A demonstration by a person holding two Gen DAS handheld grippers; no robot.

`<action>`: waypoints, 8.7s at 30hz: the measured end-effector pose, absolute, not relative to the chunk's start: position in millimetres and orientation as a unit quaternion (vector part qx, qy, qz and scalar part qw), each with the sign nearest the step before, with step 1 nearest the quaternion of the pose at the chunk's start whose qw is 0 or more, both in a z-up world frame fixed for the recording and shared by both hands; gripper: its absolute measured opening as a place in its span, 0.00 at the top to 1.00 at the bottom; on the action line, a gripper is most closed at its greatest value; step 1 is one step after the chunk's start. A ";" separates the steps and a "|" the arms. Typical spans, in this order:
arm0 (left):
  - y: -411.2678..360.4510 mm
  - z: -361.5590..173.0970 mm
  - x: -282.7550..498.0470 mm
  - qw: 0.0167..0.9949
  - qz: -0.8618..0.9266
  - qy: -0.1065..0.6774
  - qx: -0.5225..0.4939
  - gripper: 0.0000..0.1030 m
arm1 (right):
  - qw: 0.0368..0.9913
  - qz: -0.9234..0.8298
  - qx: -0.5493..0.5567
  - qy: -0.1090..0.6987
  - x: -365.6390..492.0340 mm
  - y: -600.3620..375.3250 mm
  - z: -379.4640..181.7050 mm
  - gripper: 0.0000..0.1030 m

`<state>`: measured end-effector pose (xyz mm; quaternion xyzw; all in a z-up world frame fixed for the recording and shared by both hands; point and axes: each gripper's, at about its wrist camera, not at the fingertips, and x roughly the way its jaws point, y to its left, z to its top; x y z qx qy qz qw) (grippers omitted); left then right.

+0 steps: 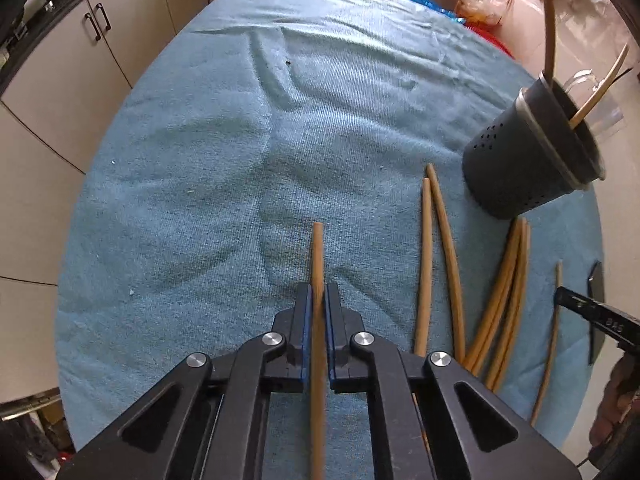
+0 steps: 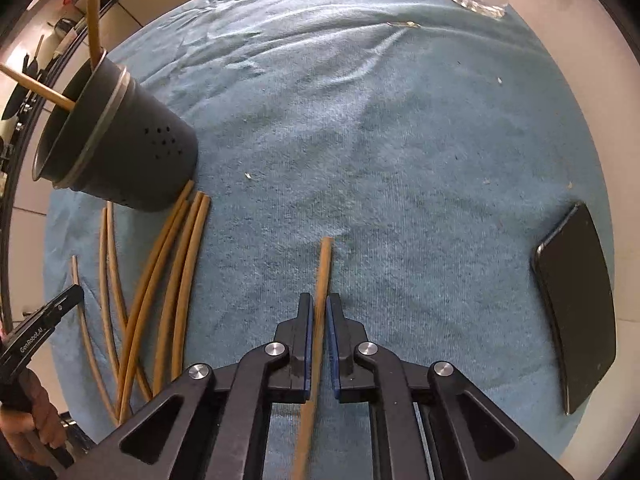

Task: Organize utensils
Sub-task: 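Lift both chopsticks upright and move them toward the black holder cup, then lower both chopsticks into the holder cup and open both tools, then close the left tool on a wooden chopstick while the right tool grasps another, then lift both held chopsticks upright and carry them toward the black holder cup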

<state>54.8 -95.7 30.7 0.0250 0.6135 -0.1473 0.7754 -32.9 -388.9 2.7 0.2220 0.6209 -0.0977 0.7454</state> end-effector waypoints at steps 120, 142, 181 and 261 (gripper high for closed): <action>-172.0 244.4 81.8 0.869 -0.287 0.403 -0.024 0.94 | 0.907 -0.061 0.247 0.337 -5.0 -400.5 219.4 0.94; -182.8 210.5 90.8 0.861 -0.277 0.427 -0.004 0.94 | 0.886 -0.056 0.255 0.382 18.8 -396.3 183.3 0.93; -131.5 94.1 0.6 0.777 -0.301 0.552 0.025 0.67 | 0.823 -0.082 0.306 0.471 -102.0 -382.7 99.5 0.87; -87.1 129.1 -17.0 0.831 -0.245 0.499 0.018 0.95 | 0.877 -0.063 0.253 0.405 -124.2 -332.3 129.9 0.95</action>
